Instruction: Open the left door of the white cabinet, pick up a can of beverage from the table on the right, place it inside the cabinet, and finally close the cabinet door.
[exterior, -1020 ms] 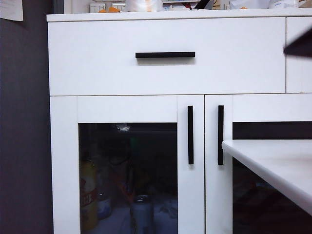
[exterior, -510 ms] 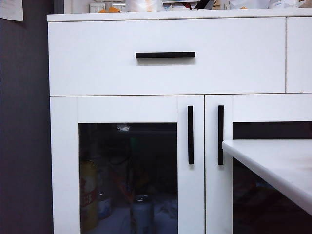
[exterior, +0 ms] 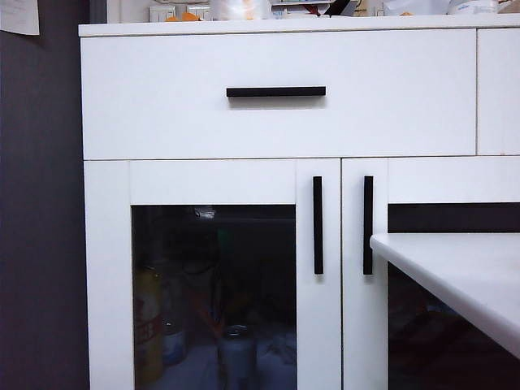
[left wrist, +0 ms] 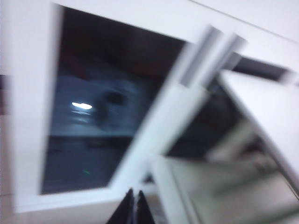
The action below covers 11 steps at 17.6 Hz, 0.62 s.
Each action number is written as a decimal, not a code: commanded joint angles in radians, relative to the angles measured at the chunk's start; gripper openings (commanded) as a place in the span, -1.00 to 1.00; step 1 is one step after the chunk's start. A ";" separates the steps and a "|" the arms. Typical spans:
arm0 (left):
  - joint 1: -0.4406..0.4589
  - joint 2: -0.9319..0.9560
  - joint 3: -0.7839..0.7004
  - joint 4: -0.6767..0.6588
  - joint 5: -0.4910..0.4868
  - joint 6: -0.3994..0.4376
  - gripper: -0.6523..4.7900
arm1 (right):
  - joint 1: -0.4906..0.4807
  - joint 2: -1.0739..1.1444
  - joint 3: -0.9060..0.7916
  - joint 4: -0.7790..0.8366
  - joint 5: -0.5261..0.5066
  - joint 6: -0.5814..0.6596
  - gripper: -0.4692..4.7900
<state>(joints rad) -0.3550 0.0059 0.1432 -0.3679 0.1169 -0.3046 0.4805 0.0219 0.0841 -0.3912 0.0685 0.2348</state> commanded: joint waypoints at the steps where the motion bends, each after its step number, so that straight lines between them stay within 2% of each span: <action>1: 0.159 -0.002 -0.002 0.002 0.002 0.002 -0.78 | -0.183 -0.019 0.003 0.036 0.004 -0.003 -0.77; 5: 0.327 -0.002 -0.053 0.011 -0.004 0.002 -0.78 | -0.375 -0.019 -0.034 0.076 0.008 -0.003 -0.77; 7: 0.370 -0.002 -0.083 0.042 -0.010 0.002 -0.78 | -0.401 -0.019 -0.074 0.212 0.008 -0.003 -0.77; 11: 0.369 -0.002 -0.105 0.113 -0.011 0.002 -0.78 | -0.402 -0.019 -0.079 0.231 0.004 -0.003 -0.77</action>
<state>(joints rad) 0.0143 0.0036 0.0551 -0.3035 0.1009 -0.3065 0.0807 0.0032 0.0082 -0.1726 0.0750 0.2348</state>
